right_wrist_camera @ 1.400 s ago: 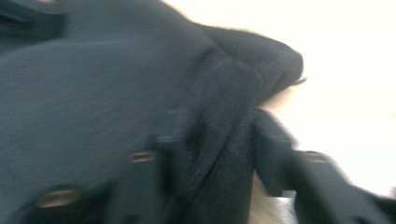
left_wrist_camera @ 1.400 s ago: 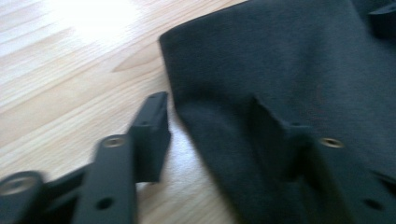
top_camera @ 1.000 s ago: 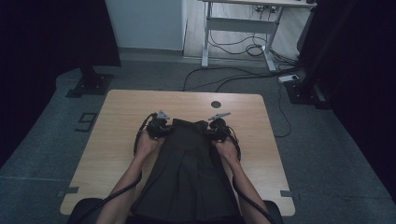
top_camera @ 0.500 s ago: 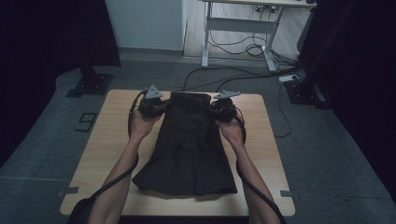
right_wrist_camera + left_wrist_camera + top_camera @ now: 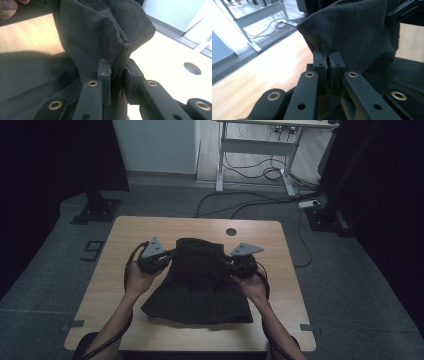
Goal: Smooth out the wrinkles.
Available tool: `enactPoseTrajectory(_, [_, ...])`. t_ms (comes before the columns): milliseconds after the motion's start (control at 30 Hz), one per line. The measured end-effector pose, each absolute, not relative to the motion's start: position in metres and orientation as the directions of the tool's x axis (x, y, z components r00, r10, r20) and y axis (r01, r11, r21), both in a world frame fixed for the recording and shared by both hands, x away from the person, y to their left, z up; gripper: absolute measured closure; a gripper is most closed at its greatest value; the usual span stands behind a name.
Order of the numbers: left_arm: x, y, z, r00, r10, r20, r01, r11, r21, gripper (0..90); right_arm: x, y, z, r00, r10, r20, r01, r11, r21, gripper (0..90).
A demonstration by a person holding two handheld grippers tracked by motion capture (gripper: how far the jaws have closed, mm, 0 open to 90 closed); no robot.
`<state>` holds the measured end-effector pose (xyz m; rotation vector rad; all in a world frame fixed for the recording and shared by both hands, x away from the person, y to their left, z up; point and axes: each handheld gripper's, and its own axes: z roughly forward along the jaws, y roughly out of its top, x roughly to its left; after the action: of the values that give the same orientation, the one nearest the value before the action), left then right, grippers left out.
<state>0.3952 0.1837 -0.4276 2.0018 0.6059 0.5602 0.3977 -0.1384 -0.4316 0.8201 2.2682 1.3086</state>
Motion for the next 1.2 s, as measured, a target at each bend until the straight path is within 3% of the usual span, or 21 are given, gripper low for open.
enactPoseTrajectory(333, [0.357, 0.186, -0.460, 0.829, 0.547, 0.111, 0.228, -0.513, 0.828, 85.1, 0.365, -0.143, -0.465, -0.785, 0.619, 0.023, 0.351, 0.414, 0.840, 77.2])
enactPoseTrajectory(733, [0.341, 0.190, -0.502, 0.853, 0.522, 0.012, 0.316, -0.535, 0.784, 81.5, 0.348, -0.144, -0.501, -0.810, 0.577, 0.107, 0.417, 0.438, 0.796, 76.7])
enactPoseTrajectory(800, [0.342, 0.192, -0.500, 0.846, 0.533, 0.031, 0.319, -0.550, 0.772, 72.6, 0.349, -0.145, -0.503, -0.804, 0.580, 0.134, 0.440, 0.426, 0.791, 74.5])
enactPoseTrajectory(933, [0.345, 0.206, -0.492, 0.825, 0.565, 0.015, 0.338, -0.513, 0.789, 52.3, 0.349, -0.152, -0.500, -0.788, 0.598, 0.149, 0.459, 0.408, 0.789, 50.2])
enactPoseTrajectory(1000, [0.345, 0.215, -0.486, 0.821, 0.572, 0.005, 0.344, -0.501, 0.794, 45.9, 0.348, -0.159, -0.498, -0.788, 0.596, 0.154, 0.469, 0.420, 0.777, 43.5])
enactPoseTrajectory(1200, [0.348, 0.238, -0.470, 0.766, 0.642, 0.022, 0.370, -0.470, 0.801, 34.3, 0.341, -0.187, -0.490, -0.768, 0.633, 0.092, 0.479, 0.473, 0.739, 35.7])
